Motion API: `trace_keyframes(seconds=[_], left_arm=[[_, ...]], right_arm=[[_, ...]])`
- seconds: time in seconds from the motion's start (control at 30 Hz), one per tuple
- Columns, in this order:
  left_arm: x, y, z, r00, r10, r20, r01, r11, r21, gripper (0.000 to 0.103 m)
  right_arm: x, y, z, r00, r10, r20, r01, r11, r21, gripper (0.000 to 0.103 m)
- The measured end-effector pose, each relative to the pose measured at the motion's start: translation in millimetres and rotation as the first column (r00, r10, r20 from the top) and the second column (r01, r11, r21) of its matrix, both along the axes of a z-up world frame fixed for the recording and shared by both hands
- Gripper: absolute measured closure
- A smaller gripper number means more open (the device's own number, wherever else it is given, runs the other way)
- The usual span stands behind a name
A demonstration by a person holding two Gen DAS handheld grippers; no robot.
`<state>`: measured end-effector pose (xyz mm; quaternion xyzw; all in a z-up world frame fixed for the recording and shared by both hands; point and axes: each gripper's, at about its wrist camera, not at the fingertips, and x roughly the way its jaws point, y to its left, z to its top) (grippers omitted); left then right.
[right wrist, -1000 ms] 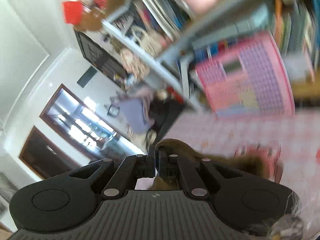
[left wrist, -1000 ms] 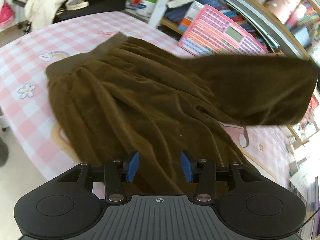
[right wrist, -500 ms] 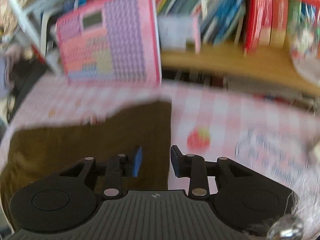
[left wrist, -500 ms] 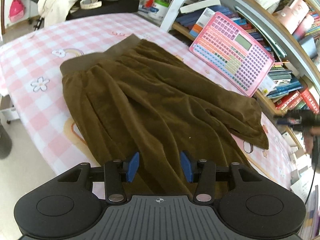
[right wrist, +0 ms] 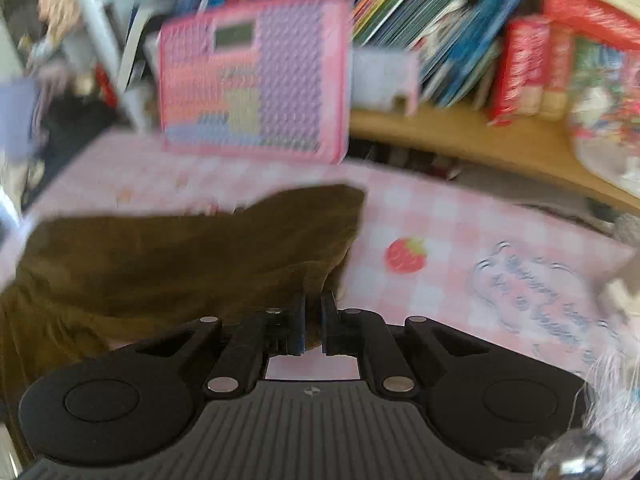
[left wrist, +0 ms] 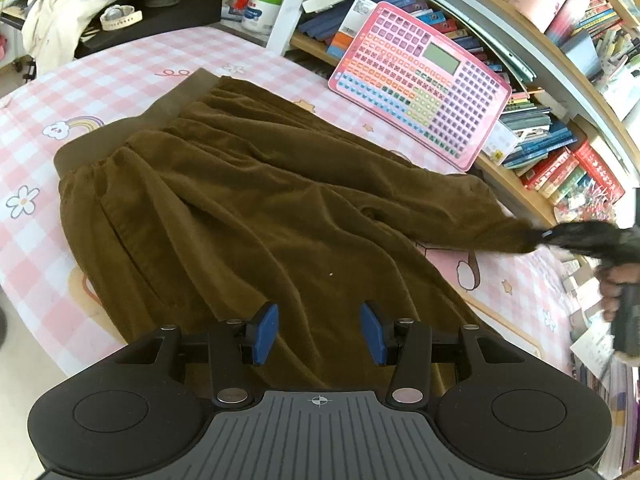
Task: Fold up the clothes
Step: 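Move the left gripper to the olive waistband and grasp it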
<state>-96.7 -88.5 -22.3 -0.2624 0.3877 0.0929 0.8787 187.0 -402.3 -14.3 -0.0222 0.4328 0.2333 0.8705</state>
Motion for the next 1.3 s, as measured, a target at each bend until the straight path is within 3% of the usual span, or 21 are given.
trace_keyframes(seconds=[0.03, 0.13, 0.27, 0.33, 0.53, 0.77, 0.9, 1.0, 1.13, 1.2, 1.23, 1.3], left_arm=[[1, 0, 1, 1.000, 0.000, 0.002, 0.000, 1.000, 0.001, 0.057], [3, 1, 2, 1.000, 0.000, 0.010, 0.000, 1.000, 0.006, 0.057], [6, 6, 8, 0.999, -0.001, 0.032, 0.001, 1.000, 0.017, 0.057], [9, 13, 13, 0.999, -0.003, 0.053, 0.001, 1.000, 0.030, 0.057], [37, 50, 30, 0.992, -0.032, 0.118, 0.019, 0.994, 0.106, 0.057], [96, 104, 20, 0.984, -0.141, 0.109, 0.118, 0.974, 0.193, 0.059], [137, 142, 6, 0.974, -0.194, 0.120, 0.173, 0.970, 0.168, 0.063], [164, 165, -6, 0.966, -0.235, 0.108, 0.219, 0.965, 0.142, 0.073], [199, 189, -29, 0.956, -0.290, 0.034, 0.288, 0.956, 0.062, 0.087], [214, 194, -45, 0.939, -0.342, -0.036, 0.343, 0.939, 0.020, 0.096], [222, 199, -51, 0.937, -0.345, -0.058, 0.346, 0.938, 0.011, 0.103], [234, 214, -57, 0.952, -0.299, -0.058, 0.300, 0.954, -0.001, 0.101]], right_arm=[[-3, -6, 4, 1.000, -0.021, 0.005, 0.020, 1.000, 0.006, 0.096], [2, -6, -38, 0.993, -0.037, -0.116, 0.023, 0.993, -0.116, 0.096], [-7, -6, -33, 0.994, -0.079, -0.072, 0.070, 0.990, -0.125, 0.093], [-12, -5, -31, 0.994, -0.101, -0.048, 0.094, 0.987, -0.128, 0.079], [-25, -5, -23, 0.986, -0.163, 0.021, 0.165, 0.977, -0.135, 0.068], [-90, 33, -11, 0.995, -0.100, 0.016, 0.102, 0.987, -0.122, 0.066], [-134, 68, -16, 0.991, -0.133, -0.004, 0.132, 0.982, -0.135, 0.064], [-160, 95, -25, 0.986, -0.160, -0.042, 0.152, 0.976, -0.155, 0.064], [-178, 124, -42, 0.971, -0.228, -0.068, 0.206, 0.950, -0.236, 0.064], [-183, 131, -47, 0.956, -0.284, -0.077, 0.256, 0.932, -0.258, 0.064], [-185, 133, -49, 0.949, -0.307, -0.078, 0.276, 0.923, -0.269, 0.064], [-188, 136, -52, 0.935, -0.348, -0.074, 0.313, 0.903, -0.294, 0.064]])
